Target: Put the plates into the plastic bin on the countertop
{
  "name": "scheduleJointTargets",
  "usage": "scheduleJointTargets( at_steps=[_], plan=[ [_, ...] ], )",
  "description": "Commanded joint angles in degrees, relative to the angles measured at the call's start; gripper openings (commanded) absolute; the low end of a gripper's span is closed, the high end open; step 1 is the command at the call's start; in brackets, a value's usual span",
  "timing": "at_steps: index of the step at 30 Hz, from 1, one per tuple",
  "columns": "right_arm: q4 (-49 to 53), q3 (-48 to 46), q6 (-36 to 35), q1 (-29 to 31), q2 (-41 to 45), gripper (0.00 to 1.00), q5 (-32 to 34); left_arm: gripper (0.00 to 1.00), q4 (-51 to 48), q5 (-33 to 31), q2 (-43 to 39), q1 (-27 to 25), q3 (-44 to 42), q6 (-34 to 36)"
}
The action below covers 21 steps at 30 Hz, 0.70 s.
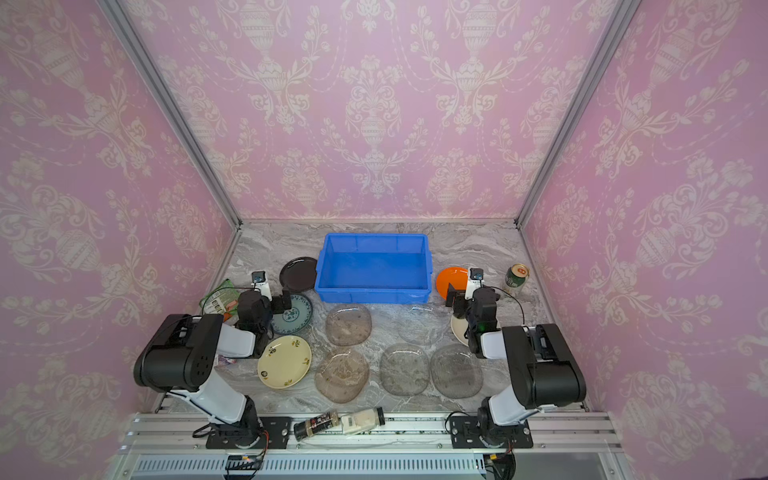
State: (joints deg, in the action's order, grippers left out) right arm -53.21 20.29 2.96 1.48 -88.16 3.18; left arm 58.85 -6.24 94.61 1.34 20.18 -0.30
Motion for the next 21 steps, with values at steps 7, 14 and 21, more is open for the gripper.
scheduleJointTargets(
  at_steps=[7,14,21],
  plan=[
    [-0.3,0.4,-0.3,-0.4,0.1,1.00,-0.3,0.99,-0.9,1.2,-0.8,0.5,0.2,-0.8],
    [-0.3,0.5,-0.3,-0.4,0.0,1.00,-0.4,0.99,-0.9,1.1,-0.8,0.4,0.2,-0.8],
    [-0.1,0.5,-1.0,0.1,0.0,1.00,-0.4,0.99,-0.9,1.2,-0.8,0.5,0.3,-0.8]
  ],
)
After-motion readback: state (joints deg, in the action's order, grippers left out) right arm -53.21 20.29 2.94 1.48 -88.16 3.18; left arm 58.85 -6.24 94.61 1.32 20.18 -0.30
